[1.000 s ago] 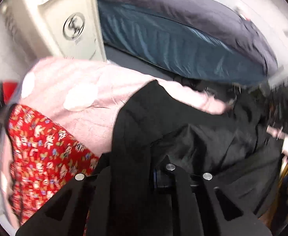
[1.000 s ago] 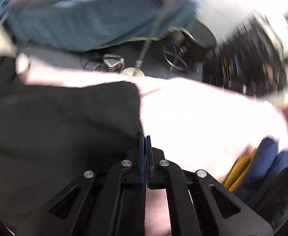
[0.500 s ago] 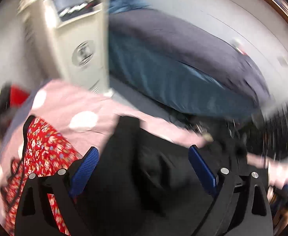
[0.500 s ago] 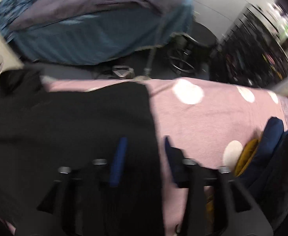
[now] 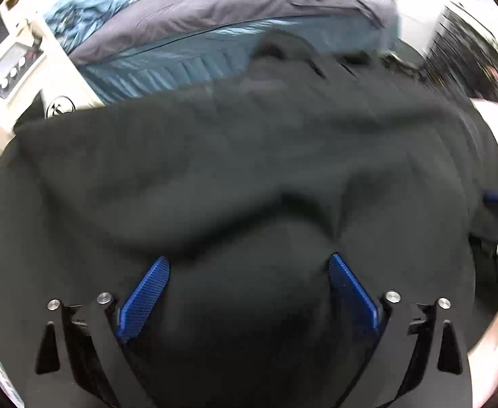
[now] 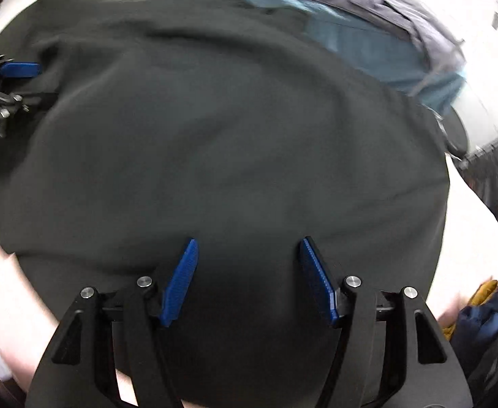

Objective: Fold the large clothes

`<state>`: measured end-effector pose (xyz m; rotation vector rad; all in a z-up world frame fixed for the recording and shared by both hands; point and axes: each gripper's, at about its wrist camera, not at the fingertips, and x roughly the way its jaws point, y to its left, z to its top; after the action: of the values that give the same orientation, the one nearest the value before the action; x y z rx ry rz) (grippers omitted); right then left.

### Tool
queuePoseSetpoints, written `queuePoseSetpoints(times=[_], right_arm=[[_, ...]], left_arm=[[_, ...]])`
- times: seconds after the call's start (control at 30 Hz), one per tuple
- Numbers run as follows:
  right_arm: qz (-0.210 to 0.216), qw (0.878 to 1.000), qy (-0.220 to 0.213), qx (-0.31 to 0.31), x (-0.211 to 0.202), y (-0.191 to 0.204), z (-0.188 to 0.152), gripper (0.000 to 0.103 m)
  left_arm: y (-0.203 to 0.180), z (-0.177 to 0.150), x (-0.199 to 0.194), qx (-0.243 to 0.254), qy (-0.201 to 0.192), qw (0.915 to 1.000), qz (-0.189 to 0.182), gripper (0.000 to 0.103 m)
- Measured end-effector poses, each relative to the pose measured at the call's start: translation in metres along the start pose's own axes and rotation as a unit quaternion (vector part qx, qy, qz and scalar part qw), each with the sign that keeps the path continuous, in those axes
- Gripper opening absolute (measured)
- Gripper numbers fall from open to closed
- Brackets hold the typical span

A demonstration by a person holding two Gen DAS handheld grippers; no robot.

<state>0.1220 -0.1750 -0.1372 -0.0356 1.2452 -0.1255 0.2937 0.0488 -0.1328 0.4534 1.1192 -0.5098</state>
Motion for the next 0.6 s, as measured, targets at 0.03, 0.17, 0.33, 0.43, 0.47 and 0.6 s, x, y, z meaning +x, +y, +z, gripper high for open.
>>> queuePoseSetpoints(times=[0.03, 0.17, 0.33, 0.43, 0.47, 0.6], right_arm=[[0.003, 1.0, 0.002, 0.011, 0.004, -0.008, 0.007, 0.065], [-0.021, 0.997, 0.016, 0.071, 0.024, -0.044, 0.043, 0.069], [-0.024, 0.99, 0.048, 0.133, 0.049, -0.08, 0.059, 0.094], [-0.02, 0.988, 0.047, 0.148, 0.055, -0.086, 0.059, 0.097], [-0.018, 0.987, 0.045, 0.151, 0.056, -0.087, 0.058, 0.097], [-0.022, 0.987, 0.035, 0.158, 0.055, -0.082, 0.05, 0.097]], left_arm=[[0.004, 0.016, 0.005, -0.015, -0.002, 0.9999, 0.005, 0.097], [0.022, 0.075, 0.035, -0.047, -0.003, 0.9969, 0.063, 0.096], [0.042, 0.096, 0.062, -0.048, 0.02, 0.9965, 0.066, 0.097], [0.045, 0.1, 0.046, -0.054, -0.019, 0.9947, 0.086, 0.097], [0.048, 0.101, 0.038, -0.063, -0.03, 0.9934, 0.091, 0.096], [0.064, 0.1, -0.003, -0.13, -0.063, 0.9892, 0.024, 0.096]])
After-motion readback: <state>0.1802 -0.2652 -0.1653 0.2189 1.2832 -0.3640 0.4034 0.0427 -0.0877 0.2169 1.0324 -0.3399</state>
